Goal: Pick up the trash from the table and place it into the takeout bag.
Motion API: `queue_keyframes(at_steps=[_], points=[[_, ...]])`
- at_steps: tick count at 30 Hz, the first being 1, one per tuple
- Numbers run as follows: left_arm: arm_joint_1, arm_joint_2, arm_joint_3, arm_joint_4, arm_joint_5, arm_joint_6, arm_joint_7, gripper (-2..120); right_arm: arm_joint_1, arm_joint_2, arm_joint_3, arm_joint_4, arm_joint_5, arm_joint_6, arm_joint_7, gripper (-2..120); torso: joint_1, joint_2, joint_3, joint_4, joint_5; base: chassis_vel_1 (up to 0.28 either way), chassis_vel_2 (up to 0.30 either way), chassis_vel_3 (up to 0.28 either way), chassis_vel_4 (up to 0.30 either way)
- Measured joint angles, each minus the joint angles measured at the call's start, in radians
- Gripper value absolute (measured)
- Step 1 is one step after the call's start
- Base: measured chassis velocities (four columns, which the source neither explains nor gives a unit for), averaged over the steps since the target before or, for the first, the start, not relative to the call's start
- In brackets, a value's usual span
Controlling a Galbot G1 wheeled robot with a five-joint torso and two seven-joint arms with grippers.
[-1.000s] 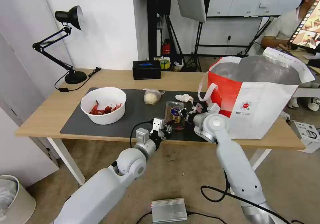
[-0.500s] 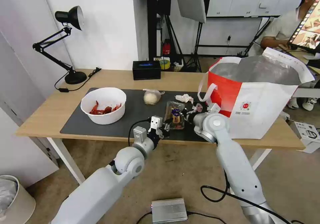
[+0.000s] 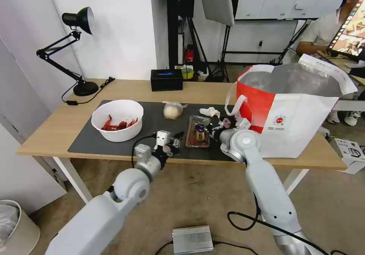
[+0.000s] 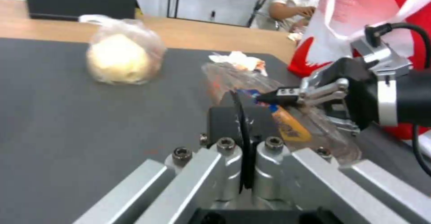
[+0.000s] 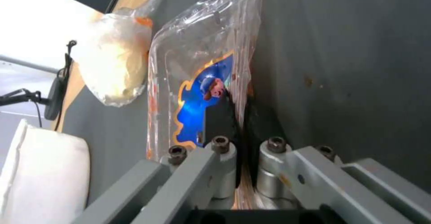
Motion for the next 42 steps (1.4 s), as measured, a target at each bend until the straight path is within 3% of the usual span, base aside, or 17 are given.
queue_keyframes(at_steps=[8,20,25,31,35,42], points=[[0.084,0.003,-0.061,-0.052,0.025,-0.010,0.009,4,-0.001,-0.008,-0.005,0.001,-0.016,0.003,-0.055,1,0.000,0.000,0.000,0.0003,0.0001,0.000,0.000,0.000,0.000],[0.165,-0.024,-0.104,-0.094,0.054,-0.020,0.009,52,-0.038,-0.020,-0.012,0.063,-0.141,0.039,-0.182,1,0.000,0.000,0.000,0.0003,0.0001,0.000,0.000,0.000,0.000],[0.190,-0.032,-0.116,-0.102,0.065,-0.027,0.009,65,-0.053,-0.033,-0.014,0.091,-0.166,0.042,-0.203,1,0.000,0.000,0.000,0.0003,0.0000,0.000,0.000,0.000,0.000],[0.224,-0.035,-0.140,-0.120,0.075,-0.034,0.009,91,-0.070,-0.040,-0.014,0.130,-0.198,0.048,-0.233,1,0.000,0.000,0.000,0.0003,0.0000,0.000,0.000,0.000,0.000],[0.243,-0.035,-0.156,-0.130,0.081,-0.037,0.010,99,-0.074,-0.040,-0.019,0.151,-0.218,0.056,-0.249,1,0.000,0.000,0.000,0.0003,0.0000,0.000,0.000,0.000,0.000],[0.267,-0.034,-0.183,-0.151,0.084,-0.038,0.011,100,-0.062,-0.045,-0.025,0.204,-0.233,0.070,-0.264,0,0.000,0.000,0.000,0.0003,0.0000,0.000,0.000,0.000,0.000]])
